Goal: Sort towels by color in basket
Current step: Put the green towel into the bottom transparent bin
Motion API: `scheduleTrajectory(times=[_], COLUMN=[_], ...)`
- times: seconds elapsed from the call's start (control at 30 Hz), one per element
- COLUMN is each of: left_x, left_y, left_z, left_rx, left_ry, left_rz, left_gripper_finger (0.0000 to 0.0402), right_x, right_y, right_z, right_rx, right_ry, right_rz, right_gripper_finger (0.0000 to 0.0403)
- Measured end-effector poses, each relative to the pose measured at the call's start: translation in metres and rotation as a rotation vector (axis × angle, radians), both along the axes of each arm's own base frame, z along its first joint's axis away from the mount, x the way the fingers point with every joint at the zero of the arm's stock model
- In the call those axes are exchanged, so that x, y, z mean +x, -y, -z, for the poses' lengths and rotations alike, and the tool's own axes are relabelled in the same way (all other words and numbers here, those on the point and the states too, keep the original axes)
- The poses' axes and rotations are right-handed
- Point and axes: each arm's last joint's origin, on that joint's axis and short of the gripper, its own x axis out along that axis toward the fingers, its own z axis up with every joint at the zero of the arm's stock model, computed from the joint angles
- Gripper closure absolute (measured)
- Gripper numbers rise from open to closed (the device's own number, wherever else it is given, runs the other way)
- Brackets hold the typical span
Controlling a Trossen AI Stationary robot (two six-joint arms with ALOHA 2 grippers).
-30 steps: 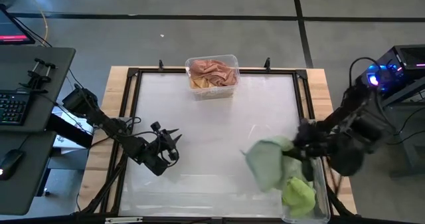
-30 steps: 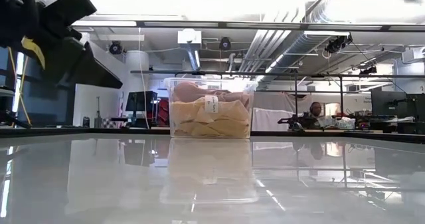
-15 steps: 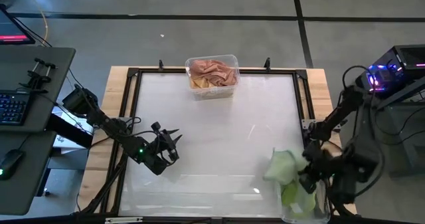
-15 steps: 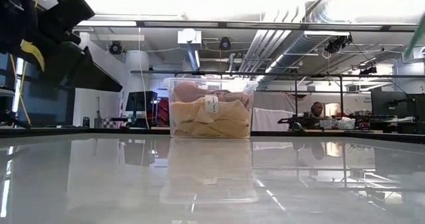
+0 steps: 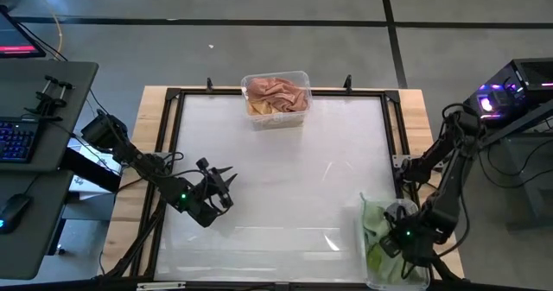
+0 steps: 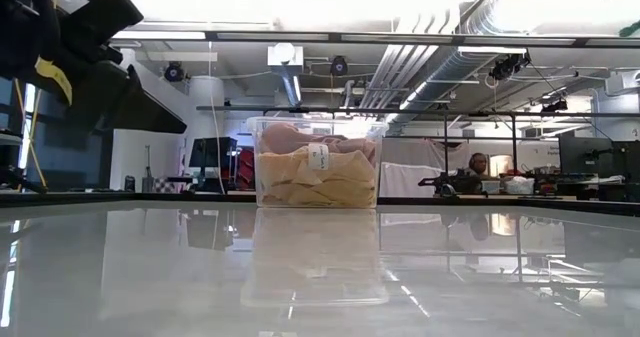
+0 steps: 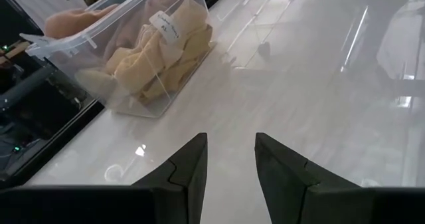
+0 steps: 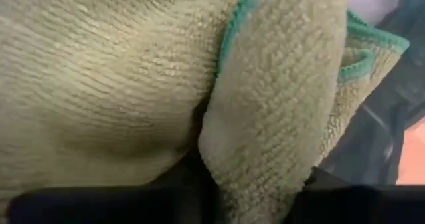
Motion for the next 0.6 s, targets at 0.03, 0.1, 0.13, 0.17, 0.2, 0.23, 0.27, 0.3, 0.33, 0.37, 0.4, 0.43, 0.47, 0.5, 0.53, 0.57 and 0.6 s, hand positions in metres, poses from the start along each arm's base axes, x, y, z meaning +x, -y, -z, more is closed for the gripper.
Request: scheduleTrajectory(times=[0.03,0.1,0.13,0.17,0.2,0.23,0.27,0.3,0.33,0.37,0.4,0.43,0.47,0.5,0.53,0.57,0.6], left_x=[0.000,0.002,0.003,0.003,0.004,0.004,0.005,0.006,0.006,0.006,0.006,0.006,0.006,0.006,0.006,0.006,0.006], left_y=[0.000,0.001,0.002,0.002,0.003,0.003,0.004,0.004,0.004,0.004,0.004,0.005,0.005,0.005,0.005,0.005,0.005], left_z=[0.000,-0.001,-0.002,-0.002,-0.003,-0.003,-0.004,-0.004,-0.004,-0.004,-0.004,-0.004,-0.004,-0.004,-0.004,-0.004,-0.004], left_rx=[0.000,-0.001,-0.001,0.001,0.004,0.006,0.007,0.009,0.010,0.013,0.012,0.012,0.012,0.012,0.012,0.012,0.012], left_ry=[0.002,0.009,0.013,0.013,0.013,0.015,0.017,0.018,0.018,0.016,0.017,0.018,0.018,0.018,0.018,0.018,0.018], left_rz=[0.003,0.009,0.012,0.016,0.020,0.024,0.028,0.032,0.034,0.035,0.035,0.036,0.036,0.036,0.036,0.036,0.036], left_gripper_finger=[0.0287,0.0287,0.0287,0.0287,0.0287,0.0287,0.0287,0.0287,0.0287,0.0287,0.0287,0.0287,0.0287,0.0287,0.0287,0.0287,0.0287], right_x=[0.000,0.000,0.001,0.001,0.002,0.002,0.002,0.002,0.001,0.000,0.000,-0.001,0.000,0.001,0.003,0.007,0.011], right_y=[0.000,-0.003,-0.005,-0.007,-0.008,-0.009,-0.011,-0.011,-0.010,-0.008,-0.005,-0.002,0.002,0.005,0.007,0.009,0.009], right_z=[-0.001,-0.009,-0.016,-0.025,-0.034,-0.043,-0.053,-0.063,-0.073,-0.082,-0.090,-0.096,-0.101,-0.104,-0.104,-0.104,-0.101], right_rx=[0.008,0.042,0.068,0.096,0.119,0.135,0.148,0.157,0.153,0.138,0.109,0.072,0.032,-0.012,-0.055,-0.092,-0.116], right_ry=[-0.008,-0.027,-0.022,-0.011,0.001,0.014,0.026,0.037,0.050,0.071,0.104,0.147,0.202,0.262,0.323,0.375,0.414], right_rz=[-0.005,-0.003,-0.001,0.000,0.002,0.004,0.006,0.013,0.028,0.042,0.055,0.060,0.054,0.040,0.026,0.008,-0.009], right_gripper_finger=[0.0303,0.0283,0.0274,0.0267,0.0261,0.0257,0.0254,0.0253,0.0253,0.0254,0.0255,0.0256,0.0258,0.0259,0.0261,0.0262,0.0264])
